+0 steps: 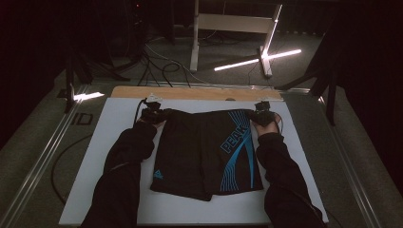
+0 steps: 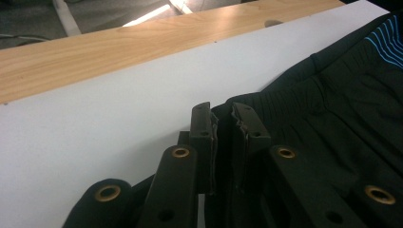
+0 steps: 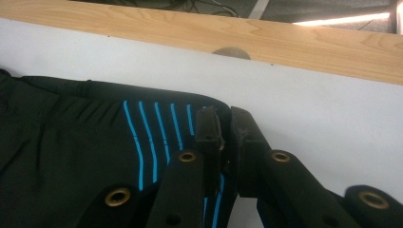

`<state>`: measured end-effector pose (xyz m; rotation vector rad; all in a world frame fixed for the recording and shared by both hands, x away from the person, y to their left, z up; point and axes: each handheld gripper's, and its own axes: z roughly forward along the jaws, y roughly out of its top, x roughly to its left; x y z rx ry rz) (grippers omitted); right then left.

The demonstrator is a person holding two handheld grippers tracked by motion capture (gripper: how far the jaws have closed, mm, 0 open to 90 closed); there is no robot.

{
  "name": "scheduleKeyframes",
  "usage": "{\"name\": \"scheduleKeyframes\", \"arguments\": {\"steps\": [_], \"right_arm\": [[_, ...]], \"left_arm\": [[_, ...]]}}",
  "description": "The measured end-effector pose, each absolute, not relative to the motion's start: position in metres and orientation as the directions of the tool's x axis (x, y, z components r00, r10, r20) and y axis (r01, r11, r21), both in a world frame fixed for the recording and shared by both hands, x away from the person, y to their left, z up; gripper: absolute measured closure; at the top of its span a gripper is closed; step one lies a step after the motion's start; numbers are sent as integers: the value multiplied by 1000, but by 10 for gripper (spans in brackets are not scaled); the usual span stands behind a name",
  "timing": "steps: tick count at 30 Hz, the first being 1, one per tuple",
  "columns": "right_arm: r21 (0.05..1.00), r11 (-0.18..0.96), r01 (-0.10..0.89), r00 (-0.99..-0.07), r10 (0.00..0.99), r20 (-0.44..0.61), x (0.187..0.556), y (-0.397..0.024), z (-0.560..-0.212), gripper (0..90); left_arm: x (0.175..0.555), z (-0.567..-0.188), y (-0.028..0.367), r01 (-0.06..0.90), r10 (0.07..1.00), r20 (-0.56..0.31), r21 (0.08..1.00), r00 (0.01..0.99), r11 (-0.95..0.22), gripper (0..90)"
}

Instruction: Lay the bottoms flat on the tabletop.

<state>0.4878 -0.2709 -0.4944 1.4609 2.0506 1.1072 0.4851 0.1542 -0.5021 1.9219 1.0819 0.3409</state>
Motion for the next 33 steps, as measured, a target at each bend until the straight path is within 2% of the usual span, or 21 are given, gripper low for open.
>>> {"name": "scheduleKeyframes", "arguments": {"steps": [9,13,16,18,19,20,21,22,23,25,27,29,33], "right_arm": [[764,152,628,-364,924,116,492,-267,-496,831],[751,135,647,-350,927,136,493,-267,-497,796],[750,116,651,-342,927,154,493,-266,-496,539],[749,132,649,-350,926,140,493,-263,-495,469],[749,132,649,-350,926,140,493,-263,-495,469],[746,148,649,-357,925,128,492,-258,-494,380],[746,148,649,-357,925,128,492,-258,-494,380],[750,146,645,-361,924,130,492,-257,-494,361],[753,146,642,-372,918,139,490,-255,-493,287],[757,150,636,-379,915,137,489,-254,-493,216],[756,151,638,-394,906,152,487,-253,-493,115],[762,159,627,-416,896,156,485,-254,-492,95],[781,154,605,-448,877,175,480,-254,-488,88]], "left_arm": [[484,-503,152,564,806,-170,793,567,-229,798],[484,-504,152,565,820,-167,797,548,-215,756],[484,-504,150,576,819,-180,791,545,-209,563],[484,-504,149,587,820,-188,783,540,-207,422],[484,-504,149,587,820,-188,783,540,-207,354],[484,-502,148,590,822,-191,781,537,-204,309],[484,-502,148,590,822,-191,781,537,-204,272],[484,-502,149,596,821,-201,778,534,-197,272],[483,-501,149,595,805,-213,777,554,-204,170],[482,-498,149,592,806,-204,778,555,-210,146],[480,-496,149,592,802,-213,780,558,-205,63],[479,-493,149,595,798,-214,775,563,-212,1],[475,-489,149,593,785,-212,771,583,-233,0]]}}
